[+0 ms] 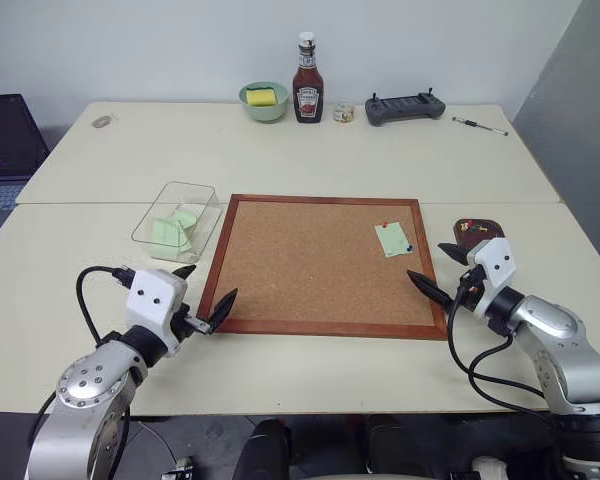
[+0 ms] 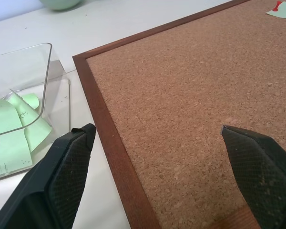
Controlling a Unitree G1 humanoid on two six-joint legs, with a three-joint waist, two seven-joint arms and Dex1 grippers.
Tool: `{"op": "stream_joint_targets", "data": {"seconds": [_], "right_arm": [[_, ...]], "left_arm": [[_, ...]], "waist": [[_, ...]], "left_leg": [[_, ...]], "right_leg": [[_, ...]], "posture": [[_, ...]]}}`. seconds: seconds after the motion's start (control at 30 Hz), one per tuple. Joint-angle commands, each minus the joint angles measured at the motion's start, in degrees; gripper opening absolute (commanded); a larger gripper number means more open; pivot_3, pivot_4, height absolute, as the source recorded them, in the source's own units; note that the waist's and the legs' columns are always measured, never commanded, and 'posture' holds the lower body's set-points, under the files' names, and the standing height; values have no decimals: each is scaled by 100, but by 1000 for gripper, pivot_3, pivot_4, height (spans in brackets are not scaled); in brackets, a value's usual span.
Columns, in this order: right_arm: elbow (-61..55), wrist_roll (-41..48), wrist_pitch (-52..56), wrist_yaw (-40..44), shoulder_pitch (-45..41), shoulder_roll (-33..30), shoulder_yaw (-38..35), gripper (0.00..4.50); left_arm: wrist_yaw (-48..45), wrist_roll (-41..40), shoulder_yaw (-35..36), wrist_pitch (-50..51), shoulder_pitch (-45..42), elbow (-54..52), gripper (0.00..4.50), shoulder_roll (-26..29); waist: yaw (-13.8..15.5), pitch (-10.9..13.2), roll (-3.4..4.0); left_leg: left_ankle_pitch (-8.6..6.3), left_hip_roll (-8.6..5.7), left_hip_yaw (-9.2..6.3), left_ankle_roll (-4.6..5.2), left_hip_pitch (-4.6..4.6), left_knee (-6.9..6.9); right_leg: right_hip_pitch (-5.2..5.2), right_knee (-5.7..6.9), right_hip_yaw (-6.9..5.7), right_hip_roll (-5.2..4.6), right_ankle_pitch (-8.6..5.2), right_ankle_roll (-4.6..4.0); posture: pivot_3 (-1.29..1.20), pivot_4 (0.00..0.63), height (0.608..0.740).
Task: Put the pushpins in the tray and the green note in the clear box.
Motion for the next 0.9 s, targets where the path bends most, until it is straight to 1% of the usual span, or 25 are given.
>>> {"op": "stream_joint_targets", "data": {"seconds": [0.03,0.1,0.27,0.5,0.57,0.6,0.67,0.7,0.77,0.83,0.9], "right_arm": [[-95,57,-94,10,-78,-18,-88,4500],[-86,67,-93,25,-79,-14,-79,4500],[-61,68,-99,45,-93,2,-52,4500],[-191,195,-8,97,-100,33,-38,4500],[-264,262,37,142,-88,21,-53,4500],[-300,284,49,154,-72,10,-57,4500],[-363,317,67,159,-33,-8,-61,4500],[-403,332,75,160,-4,-14,-60,4500],[-489,347,92,155,60,-13,-57,4500],[-558,354,109,146,113,-3,-54,4500],[-611,359,122,139,162,4,-52,4500]], "left_arm": [[-51,-109,144,-57,-60,-175,4464,32],[12,-32,116,-6,-90,-185,4464,79],[-4,-187,160,196,-131,-222,4464,101],[-241,-456,346,18,-431,-109,4464,116],[-311,-505,368,-48,-532,-64,4108,116],[-367,-533,338,-56,-595,-25,4028,134],[-493,-576,257,-49,-675,27,3538,179],[-554,-580,186,-30,-722,37,3419,199],[-641,-542,-20,18,-824,26,2967,242],[-695,-500,-226,58,-911,18,2667,276],[-760,-466,-400,71,-973,29,2271,302]], "waist": [[1,0,0],[1,0,0],[0,0,0],[1,0,0],[5,0,0],[4,0,0],[1,0,0],[1,0,0],[3,0,0],[4,0,0],[4,0,0]], "left_leg": [[0,0,0,0,0,0],[0,0,0,0,0,0],[0,0,0,0,0,0],[0,0,0,0,0,0],[0,0,0,0,-1,0],[0,0,-1,0,-1,0],[0,0,1,0,0,0],[0,0,0,0,0,0],[0,0,0,0,0,0],[0,0,-1,0,-1,0],[0,-2,1,0,-1,0]], "right_leg": [[0,0,0,0,0,0],[0,0,0,0,0,0],[0,0,0,0,0,0],[0,0,0,0,0,0],[0,0,-1,0,0,0],[0,0,-1,0,0,0],[0,0,0,0,0,0],[0,0,0,0,0,0],[0,0,0,0,0,0],[0,0,-1,0,0,0],[1,-1,0,-1,0,0]], "posture": [[0,150,740],[0,150,740],[0,150,740],[0,150,740],[0,150,740],[0,150,740],[0,150,740],[0,150,740],[0,150,740],[0,150,740],[0,150,740]]}}
